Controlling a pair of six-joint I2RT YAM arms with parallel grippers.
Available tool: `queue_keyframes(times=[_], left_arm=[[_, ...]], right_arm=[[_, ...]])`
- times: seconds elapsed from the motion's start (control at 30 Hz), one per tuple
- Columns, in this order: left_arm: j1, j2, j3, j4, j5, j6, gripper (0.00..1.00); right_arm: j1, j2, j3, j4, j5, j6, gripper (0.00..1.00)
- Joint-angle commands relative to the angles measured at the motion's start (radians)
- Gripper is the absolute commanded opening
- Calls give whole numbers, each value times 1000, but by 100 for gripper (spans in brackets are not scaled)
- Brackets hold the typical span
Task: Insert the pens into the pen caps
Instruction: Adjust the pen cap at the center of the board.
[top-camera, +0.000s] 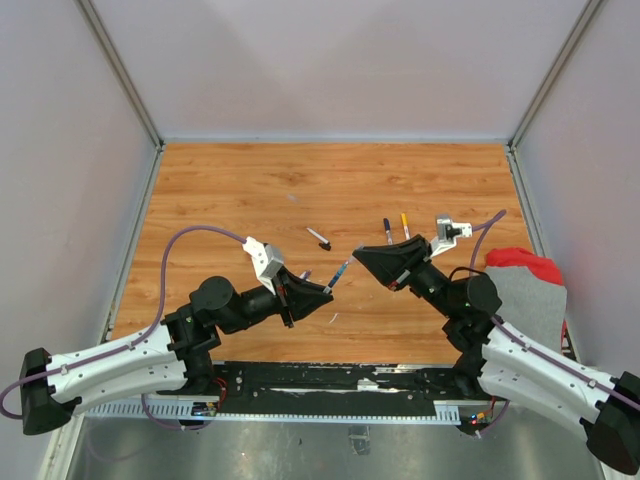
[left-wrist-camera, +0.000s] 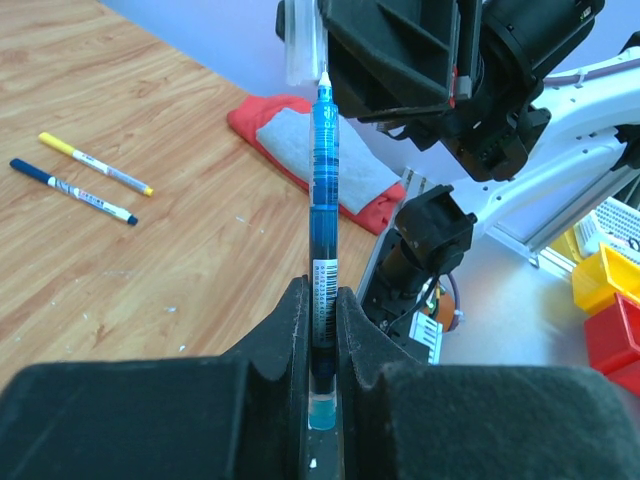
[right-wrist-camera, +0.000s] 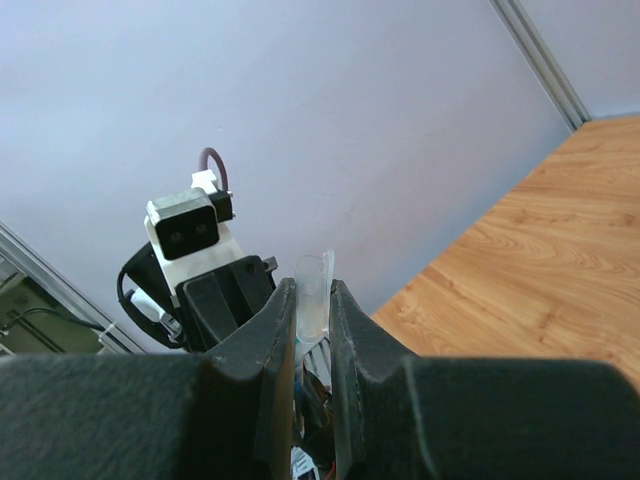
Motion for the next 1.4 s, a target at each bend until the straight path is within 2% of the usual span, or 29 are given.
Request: queue_keyframes(times=[0.0,0.73,1.37], left_arm=[[-9,-10,-8,35,10,14,1],[-9,-12,-4,28,5,17,0],[-9,-21,-4,24,-6,17,1]], right_arm=[[-24,3,37,123,-11,33,1],[-23,48,49,134,-64,47,1],[-2,48,3,93,-50,16,1]])
